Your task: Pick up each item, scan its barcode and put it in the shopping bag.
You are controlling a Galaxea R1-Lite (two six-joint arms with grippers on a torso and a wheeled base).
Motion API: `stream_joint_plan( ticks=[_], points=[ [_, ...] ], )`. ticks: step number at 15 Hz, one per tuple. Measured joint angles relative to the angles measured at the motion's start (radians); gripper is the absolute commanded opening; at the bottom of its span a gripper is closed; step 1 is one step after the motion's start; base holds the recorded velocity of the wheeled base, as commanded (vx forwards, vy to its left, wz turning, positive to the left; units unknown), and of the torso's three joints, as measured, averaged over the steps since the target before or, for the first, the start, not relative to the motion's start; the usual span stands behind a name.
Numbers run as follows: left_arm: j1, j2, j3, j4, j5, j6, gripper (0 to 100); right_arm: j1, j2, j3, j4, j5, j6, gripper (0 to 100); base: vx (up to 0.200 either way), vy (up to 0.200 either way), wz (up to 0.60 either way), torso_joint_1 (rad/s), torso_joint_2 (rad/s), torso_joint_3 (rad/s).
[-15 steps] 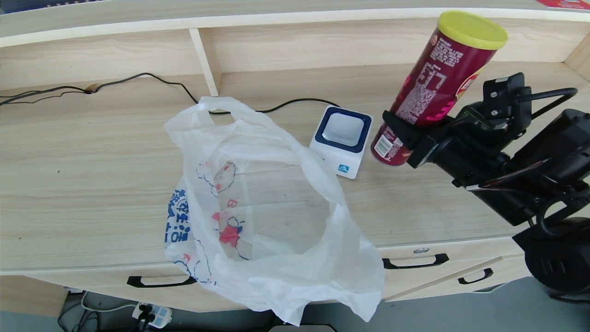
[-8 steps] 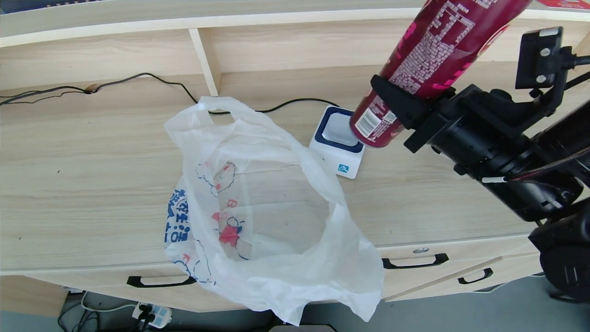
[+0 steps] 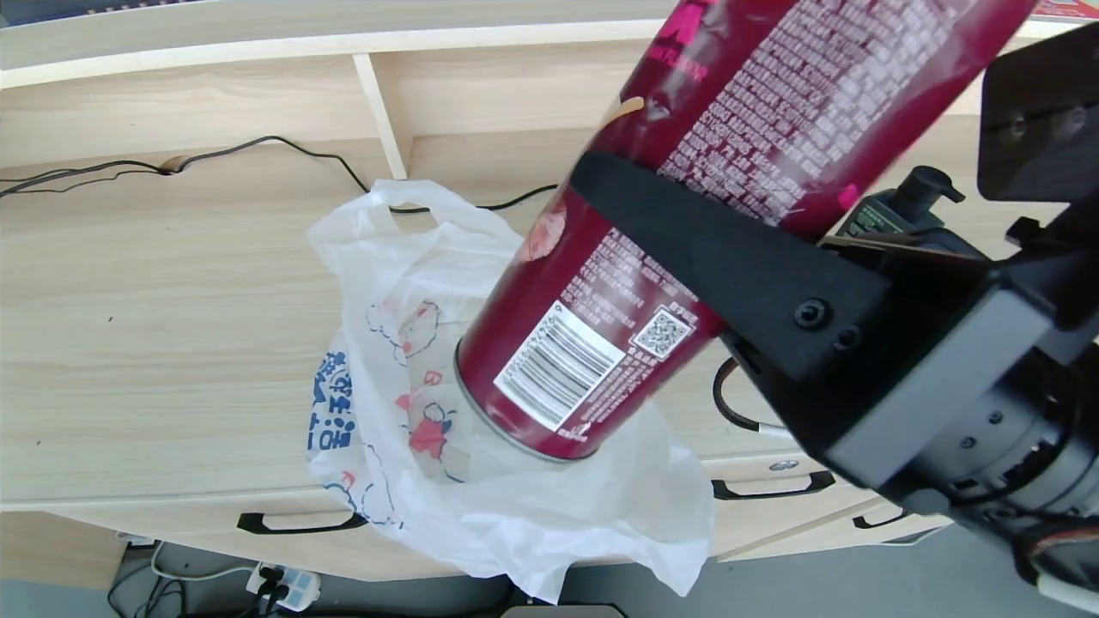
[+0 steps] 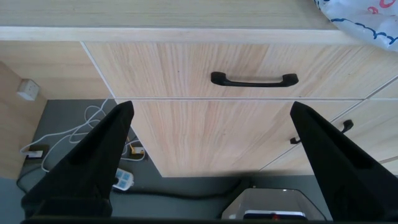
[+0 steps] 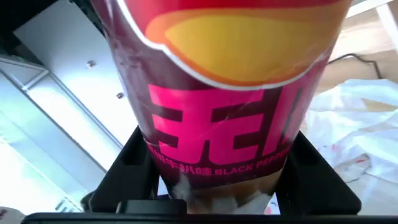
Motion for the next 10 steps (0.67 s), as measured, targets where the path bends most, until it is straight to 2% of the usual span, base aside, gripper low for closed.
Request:
stream_joint_plan(
  ticks=[1, 3, 6, 10],
  points=[
    [-0.001, 0.0, 0.0, 0.0, 0.0, 0.0, 100, 0.049, -0.022, 0.011, 0.001, 0.0, 0.041, 0, 0.0, 0.0, 0.0, 0.0, 0.0, 0.0],
    [-0.001, 0.0, 0.0, 0.0, 0.0, 0.0, 100, 0.089, -0.055, 0.056, 0.001, -0.001, 0.072, 0, 0.0, 0.0, 0.0, 0.0, 0.0, 0.0],
    [-0.001, 0.0, 0.0, 0.0, 0.0, 0.0, 100, 0.104, -0.088, 0.079, 0.004, -0.003, 0.109, 0, 0.0, 0.0, 0.0, 0.0, 0.0, 0.0],
    [0.0, 0.0, 0.0, 0.0, 0.0, 0.0, 100, 0.1, -0.108, 0.014, 0.056, -0.018, 0.199, 0, 0.0, 0.0, 0.0, 0.0, 0.0, 0.0]
  ],
)
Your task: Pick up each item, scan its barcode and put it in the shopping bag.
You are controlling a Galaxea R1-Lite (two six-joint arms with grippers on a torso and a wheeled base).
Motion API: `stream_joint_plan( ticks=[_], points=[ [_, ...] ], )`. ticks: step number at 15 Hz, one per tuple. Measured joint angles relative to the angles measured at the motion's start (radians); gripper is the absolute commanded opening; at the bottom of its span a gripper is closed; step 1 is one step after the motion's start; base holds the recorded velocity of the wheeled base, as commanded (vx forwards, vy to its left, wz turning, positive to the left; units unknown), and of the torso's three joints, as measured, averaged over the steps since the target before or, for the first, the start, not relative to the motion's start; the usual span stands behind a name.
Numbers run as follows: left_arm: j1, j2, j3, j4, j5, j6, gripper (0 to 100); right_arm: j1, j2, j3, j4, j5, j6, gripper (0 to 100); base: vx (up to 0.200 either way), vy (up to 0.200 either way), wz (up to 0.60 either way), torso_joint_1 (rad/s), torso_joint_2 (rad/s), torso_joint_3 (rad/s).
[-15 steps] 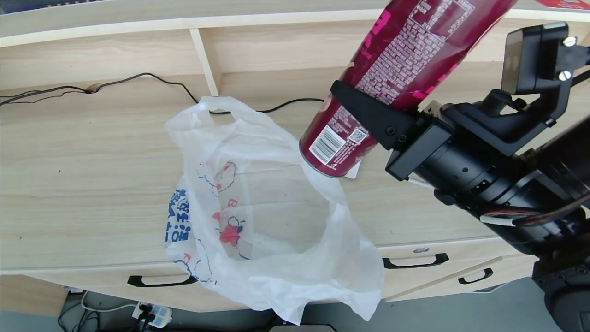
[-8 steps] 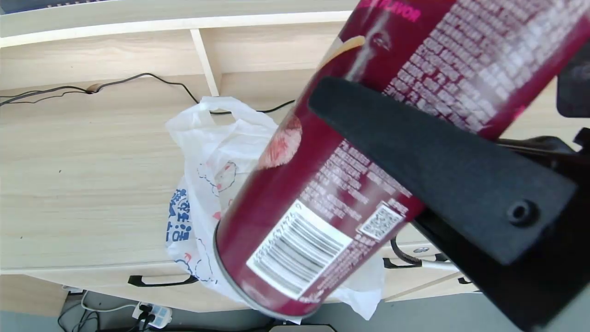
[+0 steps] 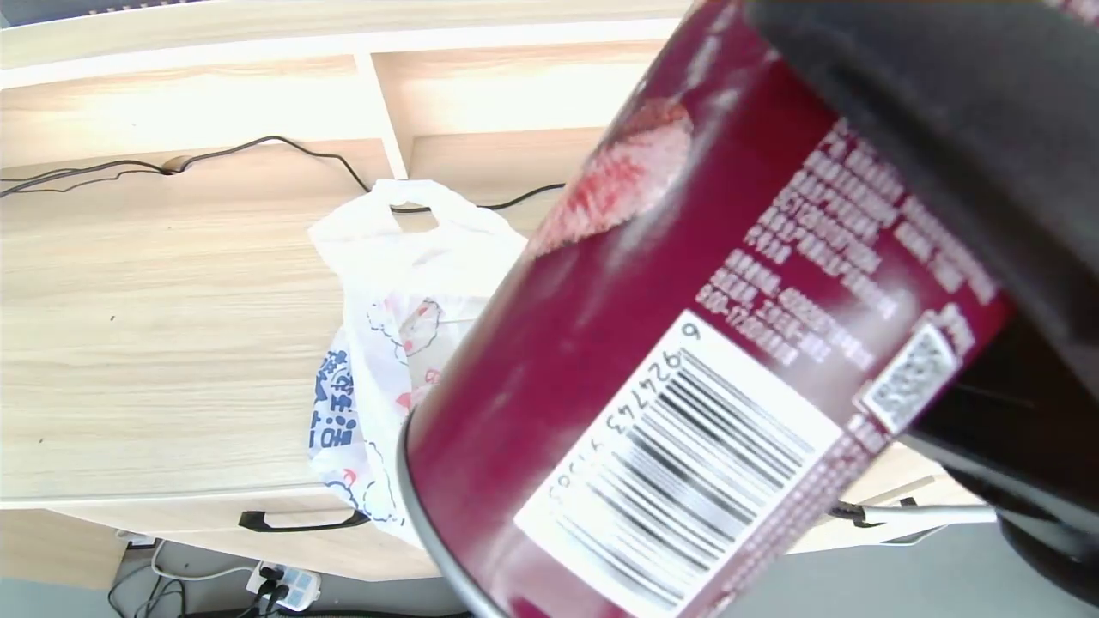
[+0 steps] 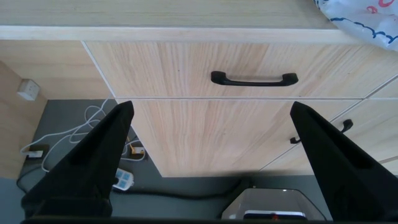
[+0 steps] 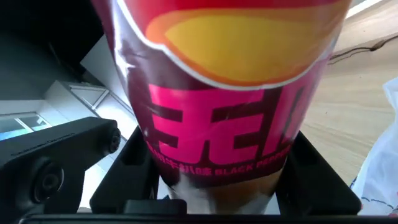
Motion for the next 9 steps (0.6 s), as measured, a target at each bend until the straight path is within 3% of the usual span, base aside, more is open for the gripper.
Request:
stream_joint_plan(
  ticks=[9],
  points=[
    [0.0, 0.0, 0.0, 0.0, 0.0, 0.0, 100, -0.04, -0.008, -0.003, 0.0, -0.002, 0.05, 0, 0.0, 0.0, 0.0, 0.0, 0.0, 0.0]
  ],
)
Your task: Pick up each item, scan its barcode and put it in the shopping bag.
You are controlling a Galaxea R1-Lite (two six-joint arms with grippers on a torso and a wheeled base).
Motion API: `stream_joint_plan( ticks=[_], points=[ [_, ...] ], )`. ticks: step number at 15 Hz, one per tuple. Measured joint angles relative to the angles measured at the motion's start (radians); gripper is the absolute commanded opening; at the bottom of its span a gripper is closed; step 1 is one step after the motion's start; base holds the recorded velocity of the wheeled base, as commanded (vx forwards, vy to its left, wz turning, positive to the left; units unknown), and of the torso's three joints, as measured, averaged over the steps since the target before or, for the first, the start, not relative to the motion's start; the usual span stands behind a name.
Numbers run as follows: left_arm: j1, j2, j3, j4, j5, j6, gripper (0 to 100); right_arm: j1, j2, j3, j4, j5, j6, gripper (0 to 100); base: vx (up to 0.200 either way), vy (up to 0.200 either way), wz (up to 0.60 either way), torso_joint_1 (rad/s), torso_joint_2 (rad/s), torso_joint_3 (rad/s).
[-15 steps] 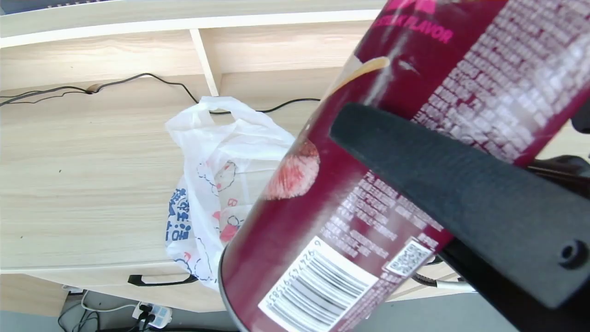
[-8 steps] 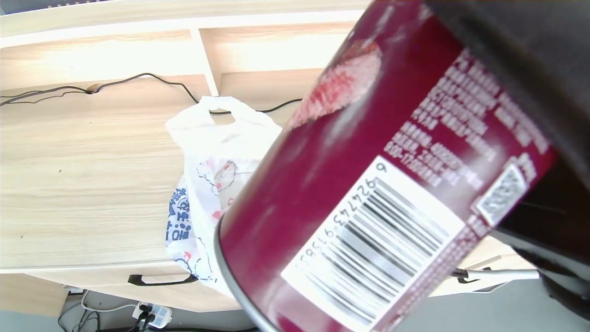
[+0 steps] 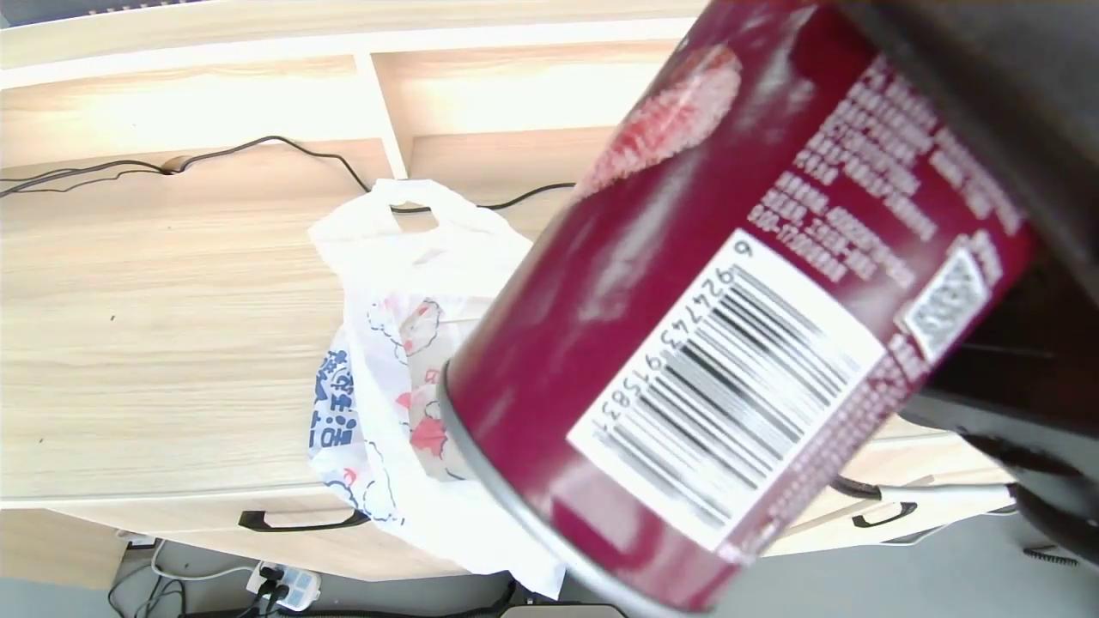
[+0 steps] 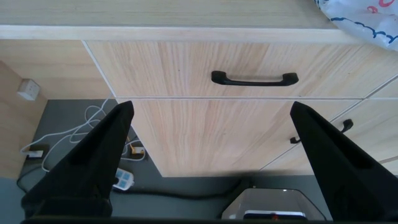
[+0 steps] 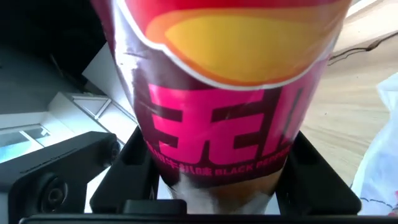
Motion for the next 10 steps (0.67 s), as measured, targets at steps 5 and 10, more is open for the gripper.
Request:
stream_joint_plan(
  ticks=[5, 10],
  points=[
    [-0.001, 0.0, 0.0, 0.0, 0.0, 0.0, 100, -0.245, 0.101, -0.029, 0.039, 0.044, -0.483, 0, 0.0, 0.0, 0.0, 0.0, 0.0, 0.0],
    [0.0, 0.0, 0.0, 0.0, 0.0, 0.0, 100, -0.452, 0.276, -0.423, 0.05, 0.127, -1.134, 0, 0.0, 0.0, 0.0, 0.0, 0.0, 0.0]
  ],
)
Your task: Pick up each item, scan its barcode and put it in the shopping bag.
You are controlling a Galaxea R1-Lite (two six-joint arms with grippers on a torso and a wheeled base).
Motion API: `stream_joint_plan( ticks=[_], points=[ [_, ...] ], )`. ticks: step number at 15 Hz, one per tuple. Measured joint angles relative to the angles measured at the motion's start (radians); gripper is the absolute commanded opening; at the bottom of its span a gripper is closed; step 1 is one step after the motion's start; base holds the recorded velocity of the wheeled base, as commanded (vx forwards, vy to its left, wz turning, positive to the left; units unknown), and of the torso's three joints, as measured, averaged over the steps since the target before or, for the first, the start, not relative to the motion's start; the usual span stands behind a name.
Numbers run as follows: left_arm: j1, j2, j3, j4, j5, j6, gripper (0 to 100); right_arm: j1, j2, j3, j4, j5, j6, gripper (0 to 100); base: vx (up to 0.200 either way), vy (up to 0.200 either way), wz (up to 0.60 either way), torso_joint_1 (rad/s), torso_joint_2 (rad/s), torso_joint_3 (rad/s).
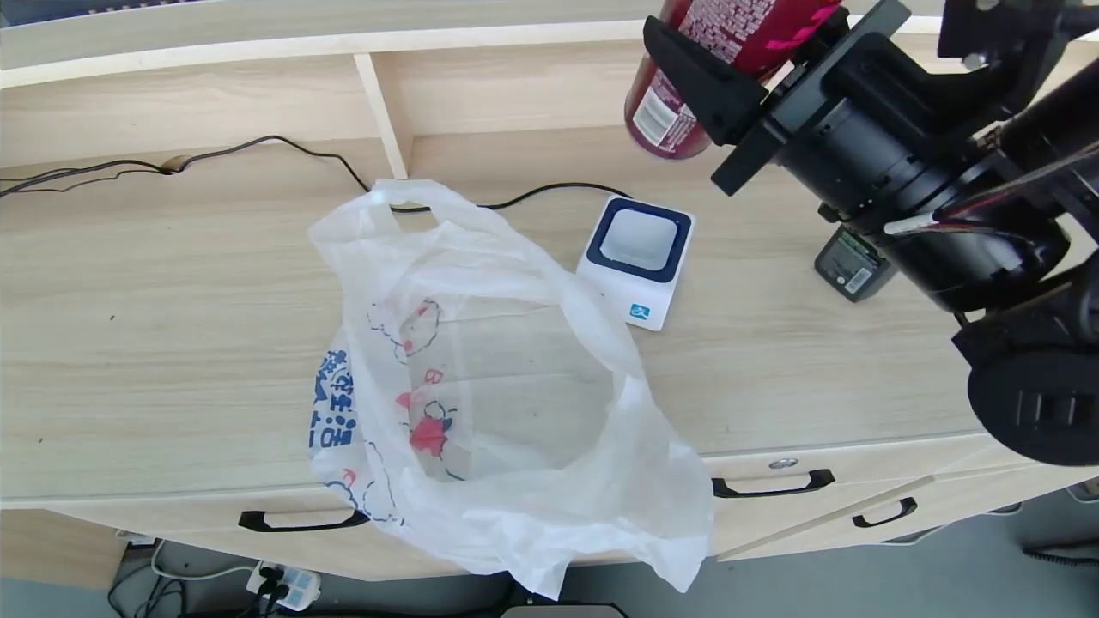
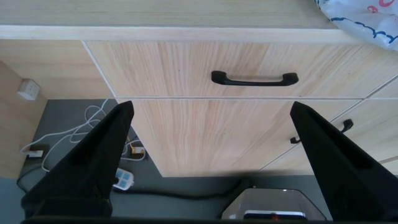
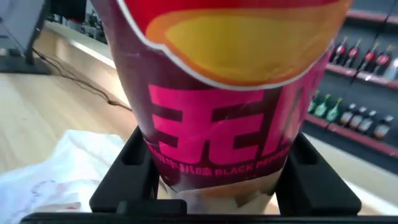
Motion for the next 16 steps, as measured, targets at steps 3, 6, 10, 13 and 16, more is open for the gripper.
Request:
stream_joint_plan(
  ticks=[3, 6, 10, 13, 16],
  points=[
    [-0.001, 0.0, 0.0, 0.0, 0.0, 0.0, 100, -0.056, 0.074, -0.109, -0.021, 0.224, -0.274, 0, 0.0, 0.0, 0.0, 0.0, 0.0, 0.0],
    [-0.001, 0.0, 0.0, 0.0, 0.0, 0.0, 100, -0.068, 0.138, -0.07, -0.033, 0.321, -0.435, 0, 0.0, 0.0, 0.0, 0.0, 0.0, 0.0],
    [0.0, 0.0, 0.0, 0.0, 0.0, 0.0, 100, -0.128, 0.172, 0.032, -0.059, 0.432, -0.526, 0, 0.0, 0.0, 0.0, 0.0, 0.0, 0.0],
    [-0.001, 0.0, 0.0, 0.0, 0.0, 0.0, 100, -0.157, 0.189, 0.021, -0.06, 0.452, -0.542, 0, 0.0, 0.0, 0.0, 0.0, 0.0, 0.0],
    [-0.001, 0.0, 0.0, 0.0, 0.0, 0.0, 100, -0.16, 0.212, -0.07, -0.046, 0.435, -0.516, 0, 0.0, 0.0, 0.0, 0.0, 0.0, 0.0]
  ],
)
